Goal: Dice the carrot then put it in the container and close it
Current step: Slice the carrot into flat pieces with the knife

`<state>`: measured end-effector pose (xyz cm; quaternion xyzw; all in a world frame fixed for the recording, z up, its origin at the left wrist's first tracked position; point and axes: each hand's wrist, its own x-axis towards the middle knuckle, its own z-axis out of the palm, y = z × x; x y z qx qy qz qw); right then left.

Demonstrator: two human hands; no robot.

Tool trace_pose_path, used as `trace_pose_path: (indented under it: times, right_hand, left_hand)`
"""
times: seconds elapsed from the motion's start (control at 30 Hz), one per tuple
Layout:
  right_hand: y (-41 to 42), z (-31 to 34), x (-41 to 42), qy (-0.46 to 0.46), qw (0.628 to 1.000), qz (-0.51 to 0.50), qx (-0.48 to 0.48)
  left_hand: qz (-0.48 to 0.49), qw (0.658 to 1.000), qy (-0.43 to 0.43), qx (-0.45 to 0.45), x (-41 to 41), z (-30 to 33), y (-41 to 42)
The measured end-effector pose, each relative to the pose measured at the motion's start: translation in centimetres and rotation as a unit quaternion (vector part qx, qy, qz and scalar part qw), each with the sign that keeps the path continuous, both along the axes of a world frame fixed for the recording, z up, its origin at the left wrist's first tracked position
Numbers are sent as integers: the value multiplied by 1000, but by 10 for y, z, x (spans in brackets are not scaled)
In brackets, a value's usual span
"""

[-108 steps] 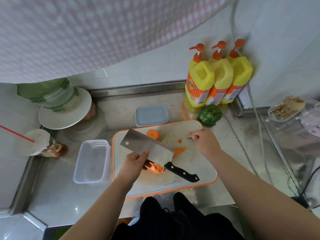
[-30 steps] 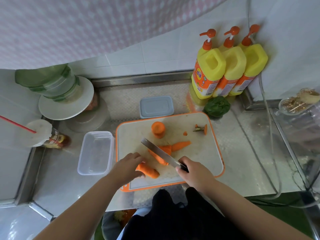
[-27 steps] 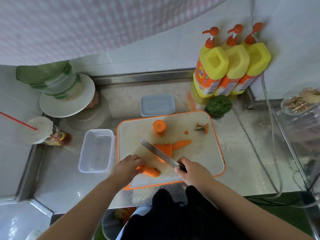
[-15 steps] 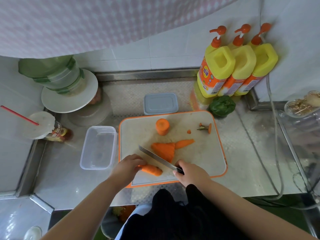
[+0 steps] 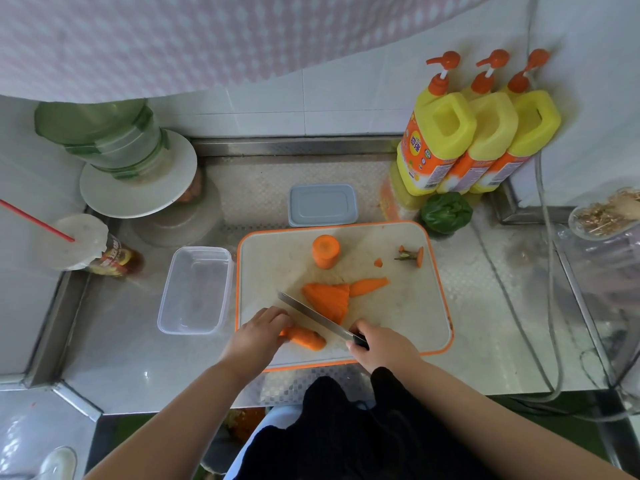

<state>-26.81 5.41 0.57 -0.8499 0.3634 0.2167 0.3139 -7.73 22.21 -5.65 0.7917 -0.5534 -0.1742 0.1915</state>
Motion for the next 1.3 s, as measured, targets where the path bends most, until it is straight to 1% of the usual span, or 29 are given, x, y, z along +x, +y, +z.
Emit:
trace_pose_path:
  times: [0.2, 0.37, 0.5, 0.63, 0.77, 0.9, 1.1, 1.3]
  right_hand:
    - [5, -1, 2, 22, 1000, 10, 7]
    - [0, 1, 2, 13, 1000, 1, 18]
    - [-4, 6, 2, 2, 1000, 13, 15]
    - [-4, 7, 4, 12, 999, 44, -14]
    - [1, 6, 6, 32, 997, 62, -30]
    - [3, 6, 6, 39, 997, 61, -34]
    - [7, 2, 9, 49, 993, 96, -37]
    - [10, 3, 9, 38, 995, 91, -34]
  left_hand:
    - [-3, 999, -38, -3, -8, 4, 2]
    - [-6, 998, -44, -36, -13, 3, -4]
    - [3, 998, -49, -46, -13, -1, -10]
    - [-13, 996, -44, -70, -12, -3, -6]
    - [14, 994, -32, -102, -6, -12, -4]
    - [34, 993, -15, -109, -5, -14, -7]
    - [17, 987, -59, -148, -9, -17, -4]
    - [-13, 986, -70, -151, -8, -25, -2]
